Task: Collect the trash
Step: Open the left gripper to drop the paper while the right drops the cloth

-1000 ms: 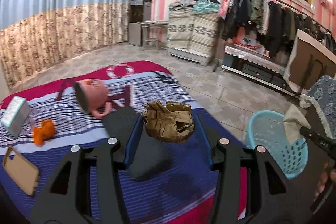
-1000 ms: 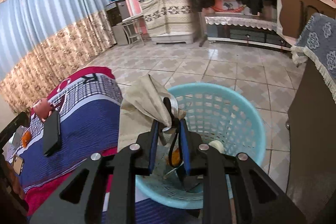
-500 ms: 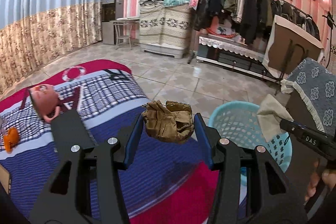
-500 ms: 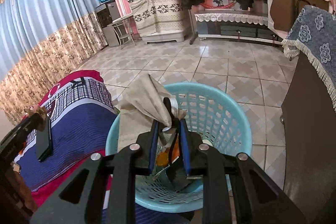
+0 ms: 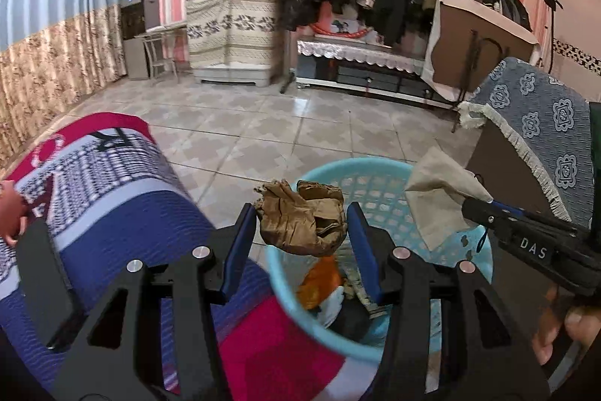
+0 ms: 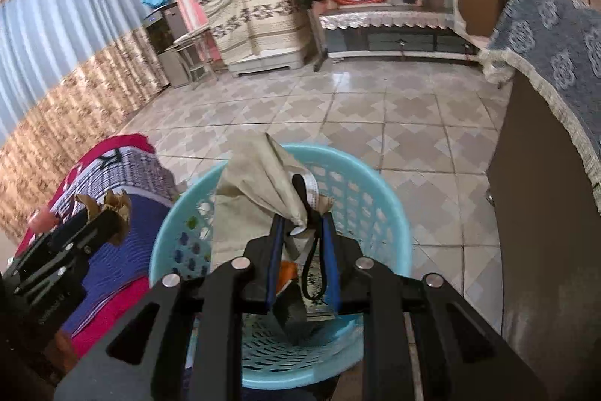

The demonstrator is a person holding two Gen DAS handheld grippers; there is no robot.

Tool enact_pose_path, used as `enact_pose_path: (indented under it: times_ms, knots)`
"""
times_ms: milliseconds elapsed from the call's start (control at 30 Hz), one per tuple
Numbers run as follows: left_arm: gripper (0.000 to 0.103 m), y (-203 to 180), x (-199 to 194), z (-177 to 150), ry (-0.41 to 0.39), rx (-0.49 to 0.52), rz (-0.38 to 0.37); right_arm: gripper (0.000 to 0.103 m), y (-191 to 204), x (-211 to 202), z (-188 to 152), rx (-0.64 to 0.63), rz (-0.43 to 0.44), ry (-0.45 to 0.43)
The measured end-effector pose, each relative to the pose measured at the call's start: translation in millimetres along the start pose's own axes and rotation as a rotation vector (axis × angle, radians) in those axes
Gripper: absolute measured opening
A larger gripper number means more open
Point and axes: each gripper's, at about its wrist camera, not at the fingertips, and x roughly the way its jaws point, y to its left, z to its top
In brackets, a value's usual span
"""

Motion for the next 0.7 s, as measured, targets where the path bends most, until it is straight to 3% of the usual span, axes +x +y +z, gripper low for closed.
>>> enact_pose_path:
  times_ms: [233, 300, 367, 600, 700]
  knots:
    - [0.052, -23, 25, 3, 0.038, 0.046, -0.022, 0.021, -26, 7, -1, 0.095, -0.02, 0.022]
    - [0.07, -24, 29, 4, 0.043, 0.052, -0.012, 0.021, -27, 8, -1, 0.099, -0.021, 0.024]
    - [0.08, -18, 27, 5, 0.026, 0.037, 0.015, 0.021, -28, 9, 0, 0.1, -0.02, 0.025]
    - [0.095, 21, 6, 10, -0.021, -0.051, 0.093, 0.021, -24, 11, -1, 0.087, -0.014, 0.034]
    - [0.095, 39, -8, 8, -0.039, -0.068, 0.123, 0.022, -19, 15, -3, 0.078, -0.017, 0.041]
